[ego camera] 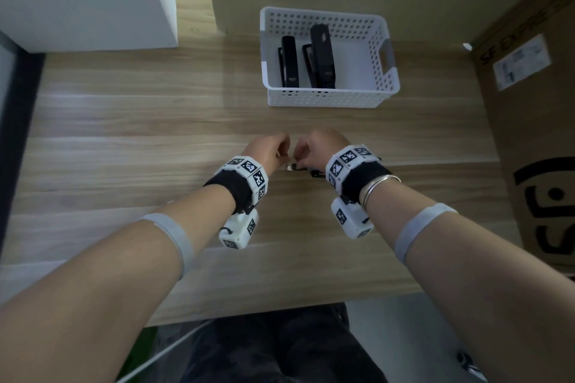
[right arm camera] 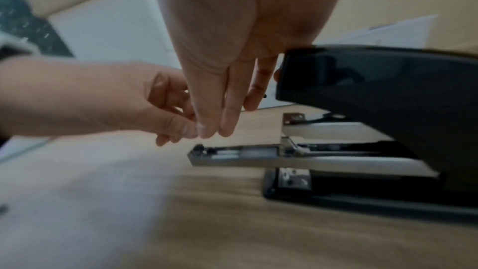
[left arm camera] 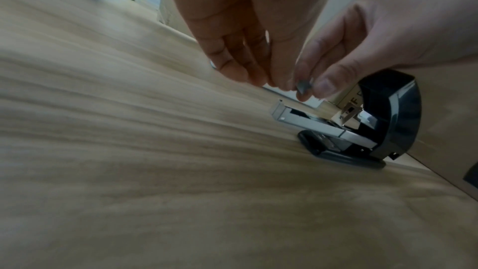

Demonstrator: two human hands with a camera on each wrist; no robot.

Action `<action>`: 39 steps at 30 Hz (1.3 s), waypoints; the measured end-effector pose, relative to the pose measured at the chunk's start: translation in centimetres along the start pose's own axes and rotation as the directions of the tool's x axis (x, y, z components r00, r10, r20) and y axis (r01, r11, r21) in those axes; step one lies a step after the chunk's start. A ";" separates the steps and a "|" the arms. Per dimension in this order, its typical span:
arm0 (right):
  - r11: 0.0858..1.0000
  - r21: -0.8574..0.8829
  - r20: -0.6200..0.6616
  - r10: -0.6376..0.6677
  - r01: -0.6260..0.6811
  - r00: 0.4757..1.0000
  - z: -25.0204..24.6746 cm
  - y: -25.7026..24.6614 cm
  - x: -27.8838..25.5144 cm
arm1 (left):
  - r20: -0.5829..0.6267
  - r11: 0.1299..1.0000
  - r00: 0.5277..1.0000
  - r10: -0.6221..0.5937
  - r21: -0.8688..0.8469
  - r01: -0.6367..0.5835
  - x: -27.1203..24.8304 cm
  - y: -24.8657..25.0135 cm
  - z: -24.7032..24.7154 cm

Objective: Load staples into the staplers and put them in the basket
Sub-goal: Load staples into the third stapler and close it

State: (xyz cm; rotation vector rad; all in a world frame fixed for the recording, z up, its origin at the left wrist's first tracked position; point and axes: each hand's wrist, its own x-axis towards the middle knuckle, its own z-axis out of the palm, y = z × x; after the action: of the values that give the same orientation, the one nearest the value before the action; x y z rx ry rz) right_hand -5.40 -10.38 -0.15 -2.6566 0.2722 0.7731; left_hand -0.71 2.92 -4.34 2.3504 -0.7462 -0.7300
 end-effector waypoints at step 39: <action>0.890 -0.436 -0.083 0.109 -0.134 0.991 2.3 -3.3 0.0 | 0.225 0.842 0.912 -0.344 0.503 0.194 -8.5 -11.1 -4.9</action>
State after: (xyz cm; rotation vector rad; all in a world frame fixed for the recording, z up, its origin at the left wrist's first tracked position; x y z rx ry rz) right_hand -5.62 -6.48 -1.00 -3.1180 0.3119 0.8878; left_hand 0.21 17.70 -5.34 2.8667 -0.7962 -1.1723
